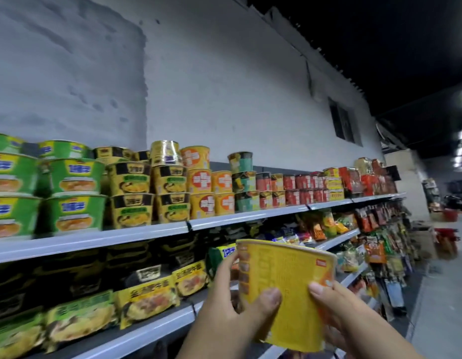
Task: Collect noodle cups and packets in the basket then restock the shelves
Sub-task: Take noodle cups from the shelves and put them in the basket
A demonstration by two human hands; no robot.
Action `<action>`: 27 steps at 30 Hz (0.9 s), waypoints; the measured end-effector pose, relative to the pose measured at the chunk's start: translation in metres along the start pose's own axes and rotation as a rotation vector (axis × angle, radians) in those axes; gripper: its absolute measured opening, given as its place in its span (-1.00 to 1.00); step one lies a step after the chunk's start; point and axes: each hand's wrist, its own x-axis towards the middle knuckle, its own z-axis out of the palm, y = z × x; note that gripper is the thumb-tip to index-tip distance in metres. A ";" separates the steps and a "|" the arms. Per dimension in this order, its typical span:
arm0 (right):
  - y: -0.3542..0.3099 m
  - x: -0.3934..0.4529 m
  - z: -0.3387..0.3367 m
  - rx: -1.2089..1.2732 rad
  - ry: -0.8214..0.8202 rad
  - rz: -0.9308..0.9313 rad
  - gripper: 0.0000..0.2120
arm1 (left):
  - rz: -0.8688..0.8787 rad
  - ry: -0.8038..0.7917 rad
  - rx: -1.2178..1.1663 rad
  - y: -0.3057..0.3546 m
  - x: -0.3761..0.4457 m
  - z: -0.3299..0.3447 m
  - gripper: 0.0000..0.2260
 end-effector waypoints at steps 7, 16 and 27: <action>-0.001 0.147 -0.044 -0.152 -0.198 -0.154 -0.02 | 0.114 0.085 0.137 -0.030 0.119 0.008 -0.27; -0.017 0.339 -0.059 -0.270 -0.335 -0.401 -0.43 | 0.155 0.162 0.249 -0.096 0.289 -0.008 -0.38; -0.157 0.615 -0.049 -0.261 -0.319 -0.770 -0.47 | 0.357 0.357 0.574 -0.057 0.553 -0.026 -0.32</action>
